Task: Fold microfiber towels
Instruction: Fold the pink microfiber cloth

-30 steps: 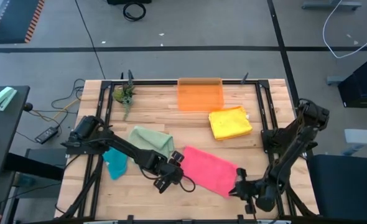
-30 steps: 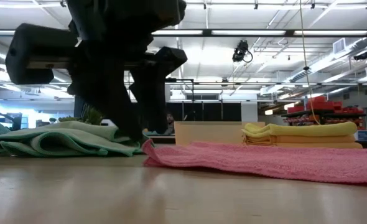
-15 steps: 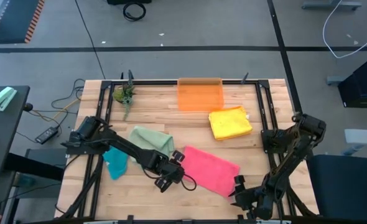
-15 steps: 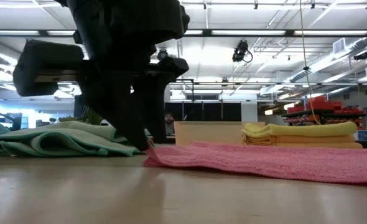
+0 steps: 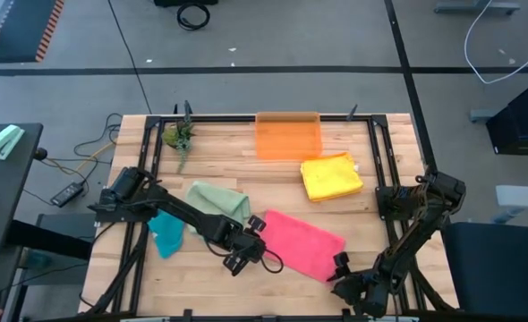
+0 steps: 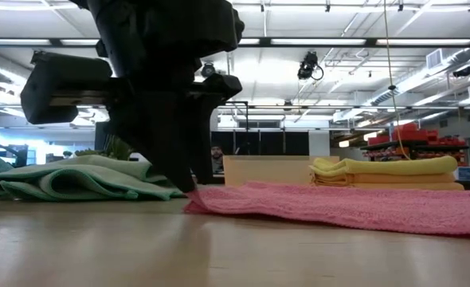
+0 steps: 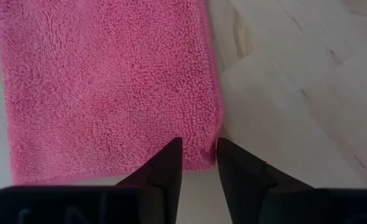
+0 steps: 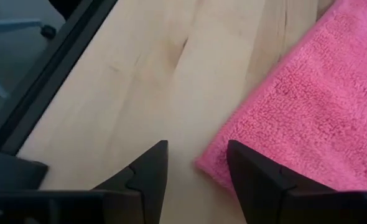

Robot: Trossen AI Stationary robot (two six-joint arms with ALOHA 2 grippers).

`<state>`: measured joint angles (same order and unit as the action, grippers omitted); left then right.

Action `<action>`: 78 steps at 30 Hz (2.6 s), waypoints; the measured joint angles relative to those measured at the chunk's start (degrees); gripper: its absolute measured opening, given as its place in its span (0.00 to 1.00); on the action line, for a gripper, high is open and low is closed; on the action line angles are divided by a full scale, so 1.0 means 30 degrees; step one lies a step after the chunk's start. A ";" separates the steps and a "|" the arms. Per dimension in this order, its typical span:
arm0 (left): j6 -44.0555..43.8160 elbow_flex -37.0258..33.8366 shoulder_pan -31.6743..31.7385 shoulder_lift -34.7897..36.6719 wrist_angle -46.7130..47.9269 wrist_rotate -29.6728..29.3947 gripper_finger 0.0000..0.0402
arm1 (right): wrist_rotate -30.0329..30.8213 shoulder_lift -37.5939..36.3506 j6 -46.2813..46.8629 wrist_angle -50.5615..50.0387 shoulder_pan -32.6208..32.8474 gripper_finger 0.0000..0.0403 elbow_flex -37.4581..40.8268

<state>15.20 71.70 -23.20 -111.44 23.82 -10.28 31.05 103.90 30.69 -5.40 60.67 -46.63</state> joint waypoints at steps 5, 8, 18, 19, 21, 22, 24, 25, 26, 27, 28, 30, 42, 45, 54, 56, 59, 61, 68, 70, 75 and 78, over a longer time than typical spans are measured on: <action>-0.0145 0.0000 0.0000 0.0000 -0.0002 0.0007 0.26 | 0.0058 -0.0007 -0.1144 -0.0335 0.0005 0.43 0.0000; -0.0364 0.0000 0.0000 0.0000 0.0006 0.0006 0.24 | 0.0066 -0.0019 -0.1842 -0.0416 0.0000 0.43 -0.0007; -0.0364 0.0000 0.0000 -0.0003 0.0013 0.0004 0.12 | 0.0073 -0.0022 -0.2368 -0.0568 0.0005 0.32 -0.0007; -0.0364 0.0000 0.0000 -0.0006 0.0013 0.0007 0.11 | 0.0073 -0.0022 -0.2352 -0.0582 0.0005 0.30 -0.0005; -0.0364 0.0000 0.0000 -0.0007 0.0013 0.0007 0.09 | 0.0073 -0.0022 -0.2308 -0.0630 0.0005 0.26 0.0000; -0.0364 0.0000 0.0000 -0.0007 0.0013 0.0007 0.08 | 0.0073 -0.0022 -0.2308 -0.0638 0.0005 0.24 0.0000; -0.0364 0.0000 0.0000 -0.0007 0.0012 0.0007 0.06 | 0.0092 -0.0022 -0.2300 -0.0676 -0.0003 0.20 0.0007; -0.0364 0.0000 0.0000 -0.0007 0.0013 0.0007 0.05 | 0.0110 -0.0022 -0.2291 -0.0698 -0.0025 0.17 0.0012; -0.0364 0.0000 0.0000 -0.0007 0.0013 0.0007 0.04 | 0.0132 -0.0022 -0.2234 -0.0707 -0.0039 0.15 0.0015; -0.0364 0.0000 0.0000 -0.0007 0.0013 0.0007 0.03 | 0.0182 -0.0022 -0.2137 -0.0733 -0.0051 0.13 0.0024; -0.0364 0.0000 0.0000 -0.0007 0.0013 0.0007 0.03 | 0.0232 -0.0022 -0.2032 -0.0735 -0.0054 0.12 0.0029; -0.0366 0.0000 0.0000 -0.0007 0.0012 0.0007 0.03 | 0.0633 -0.0023 -0.1807 -0.0776 -0.0054 0.11 0.0044; -0.0377 0.0000 0.0000 -0.0007 0.0005 0.0007 0.01 | 0.1428 -0.1825 -0.3778 -0.0626 0.0358 0.10 -0.0973; -0.0607 0.0000 0.0000 -0.0015 -0.0050 0.0001 0.02 | 0.2852 -0.2109 -0.5238 -0.0572 0.0764 0.10 -0.1027; -0.0707 0.0000 0.0040 -0.0015 -0.0155 0.0006 0.01 | 0.7134 -0.2142 -0.9357 -0.0598 0.0641 0.10 -0.1027; -0.0714 0.0000 0.0099 -0.0015 -0.0143 0.0005 0.01 | 0.7152 -0.2142 -0.9634 -0.0594 0.0430 0.10 -0.1027; -0.0699 0.0000 0.0232 -0.0015 -0.0140 0.0000 0.03 | 0.7982 -0.2142 -1.0901 -0.0816 0.0239 0.10 -0.1268; -0.0692 0.0000 0.0324 -0.0015 -0.0140 0.0000 0.04 | 0.9037 -0.2142 -1.1780 -0.1299 0.0209 0.10 -0.1854; -0.0707 0.0000 0.0714 -0.0015 -0.0140 0.0000 0.02 | 1.1851 -0.2157 -1.2665 -0.7287 0.0194 0.10 -0.5047; -0.0714 0.0000 0.0721 -0.0015 -0.0140 0.0000 0.03 | 1.1861 -0.2157 -1.2377 -0.8873 0.0167 0.10 -0.5770; -0.0714 0.0000 0.0714 -0.0015 -0.0133 0.0005 0.01 | 1.2152 -0.2164 -1.2296 -1.0075 0.0158 0.10 -0.6768; -0.0721 0.0000 0.0707 -0.0015 -0.0032 -0.0003 0.01 | 1.1926 -0.2164 -1.1621 -1.0102 0.0201 0.10 -0.6790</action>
<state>13.04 71.70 -21.08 -111.48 23.72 -10.29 66.83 97.41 -4.17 -35.70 61.27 -67.00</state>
